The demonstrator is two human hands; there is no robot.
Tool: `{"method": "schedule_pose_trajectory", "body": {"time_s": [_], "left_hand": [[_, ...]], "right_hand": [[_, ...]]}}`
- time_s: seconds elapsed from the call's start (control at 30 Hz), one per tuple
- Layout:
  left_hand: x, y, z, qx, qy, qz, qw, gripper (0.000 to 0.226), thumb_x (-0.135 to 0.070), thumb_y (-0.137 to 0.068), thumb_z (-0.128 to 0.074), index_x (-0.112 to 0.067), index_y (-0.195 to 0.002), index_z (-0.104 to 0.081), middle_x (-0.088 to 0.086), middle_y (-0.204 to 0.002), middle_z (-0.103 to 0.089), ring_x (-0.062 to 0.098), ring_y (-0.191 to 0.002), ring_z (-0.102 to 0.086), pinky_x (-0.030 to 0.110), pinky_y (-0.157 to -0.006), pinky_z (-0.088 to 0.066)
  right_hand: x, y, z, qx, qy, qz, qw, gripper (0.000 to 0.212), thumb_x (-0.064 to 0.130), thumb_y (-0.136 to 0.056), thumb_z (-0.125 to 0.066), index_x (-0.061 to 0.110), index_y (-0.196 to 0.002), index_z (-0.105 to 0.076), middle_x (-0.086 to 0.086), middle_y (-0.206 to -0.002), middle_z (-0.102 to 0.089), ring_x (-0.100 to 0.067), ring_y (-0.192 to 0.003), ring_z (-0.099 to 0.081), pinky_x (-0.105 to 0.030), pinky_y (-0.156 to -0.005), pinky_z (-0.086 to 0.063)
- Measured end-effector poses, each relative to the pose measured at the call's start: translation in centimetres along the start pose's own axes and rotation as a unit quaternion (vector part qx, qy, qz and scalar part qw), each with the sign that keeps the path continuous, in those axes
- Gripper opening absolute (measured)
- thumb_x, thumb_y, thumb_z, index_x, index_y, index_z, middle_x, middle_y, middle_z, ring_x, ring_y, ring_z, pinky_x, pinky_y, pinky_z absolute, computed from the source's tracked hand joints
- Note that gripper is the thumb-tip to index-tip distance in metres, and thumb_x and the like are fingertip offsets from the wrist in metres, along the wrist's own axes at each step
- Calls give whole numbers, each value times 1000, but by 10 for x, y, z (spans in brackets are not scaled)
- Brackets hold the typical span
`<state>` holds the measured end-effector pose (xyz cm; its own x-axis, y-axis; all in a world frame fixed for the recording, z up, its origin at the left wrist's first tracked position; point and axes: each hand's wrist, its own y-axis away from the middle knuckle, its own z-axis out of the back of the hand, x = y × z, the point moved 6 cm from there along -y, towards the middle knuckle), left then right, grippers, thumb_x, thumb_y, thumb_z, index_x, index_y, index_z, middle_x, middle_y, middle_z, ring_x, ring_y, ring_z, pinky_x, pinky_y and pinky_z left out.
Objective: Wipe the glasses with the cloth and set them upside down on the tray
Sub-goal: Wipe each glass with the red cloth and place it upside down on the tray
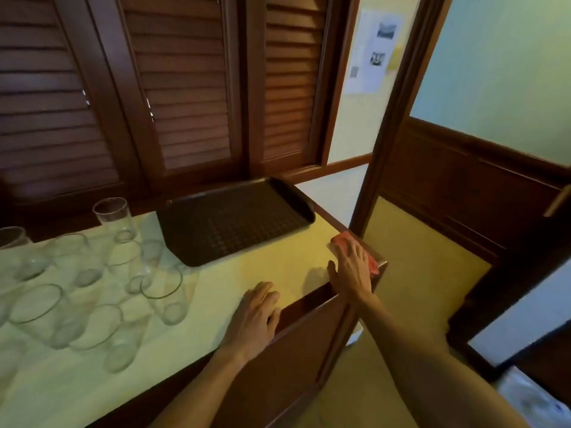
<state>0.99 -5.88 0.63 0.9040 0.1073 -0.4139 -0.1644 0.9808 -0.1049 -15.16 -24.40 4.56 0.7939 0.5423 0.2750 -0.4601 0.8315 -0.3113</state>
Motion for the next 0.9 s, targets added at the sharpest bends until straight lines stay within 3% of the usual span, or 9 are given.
{"method": "schedule_pose_trajectory", "body": {"time_s": [0.07,0.17,0.27,0.33,0.53,0.73,0.83,0.9], "left_hand": [[3,0,0,8,5,5,1000,60,-48,-107,-25,-20,-155,-46,1,-170,-31,16,-160,-20,27,-126,-6],[5,-1,1,16,14,12,1000,82,-63,-97,-8,-20,-158,-42,0,-170,-31,15,-160,-18,27,-126,-2],[5,0,0,-1,6,9,1000,65,-54,-107,-24,-18,-157,-44,1,-168,-35,16,-159,-22,27,-126,-4],[5,1,0,-12,13,14,1000,52,-41,-111,-38,-18,-157,-44,1,-168,-35,16,-159,-21,27,-126,-4],[1,2,2,-18,17,10,1000,50,-38,-111,-42,-18,-157,-45,1,-169,-34,15,-160,-20,26,-124,-3],[-1,2,6,8,13,10,1000,50,-39,-112,-38,-22,-160,-39,-3,-172,-27,11,-161,-14,25,-126,-1],[-4,1,13,32,22,8,999,49,-37,-112,-40,-20,-159,-41,-2,-171,-29,12,-160,-16,26,-128,-11],[-6,2,27,24,25,12,999,46,-34,-111,-45,-19,-154,-48,-2,-166,-38,12,-156,-28,25,-124,-24]], "right_hand": [[-10,-6,-5,19,23,-13,999,54,26,-97,-62,17,-148,-46,-14,-163,-28,-37,-153,-19,-60,-123,-11],[-25,-17,-21,64,61,-16,996,55,34,-102,-48,27,-155,-34,-9,-168,-15,-35,-156,-3,-67,-121,-3],[-34,-21,-34,101,62,-41,992,55,44,-107,-29,32,-160,-19,-4,-170,-5,-35,-156,2,-63,-121,2],[-33,-21,-37,113,69,-54,990,57,46,-107,-26,32,-161,-14,-3,-171,-3,-35,-156,-1,-61,-124,-4],[-31,-16,-34,119,50,-104,986,58,39,-104,-50,40,-156,-26,-13,-168,-8,-46,-150,-15,-64,-120,-21],[-22,-14,-21,120,70,-101,985,69,34,-96,-67,32,-154,-32,-16,-155,-34,-41,-139,-34,-60,-113,-33],[-16,-13,-18,88,19,-129,987,58,35,-98,-61,17,-147,-36,-18,-146,-46,-41,-129,-47,-59,-105,-42],[-9,-11,-13,73,-40,-165,983,62,42,-96,-63,13,-143,-35,-17,-138,-52,-38,-118,-55,-55,-95,-51]]}}
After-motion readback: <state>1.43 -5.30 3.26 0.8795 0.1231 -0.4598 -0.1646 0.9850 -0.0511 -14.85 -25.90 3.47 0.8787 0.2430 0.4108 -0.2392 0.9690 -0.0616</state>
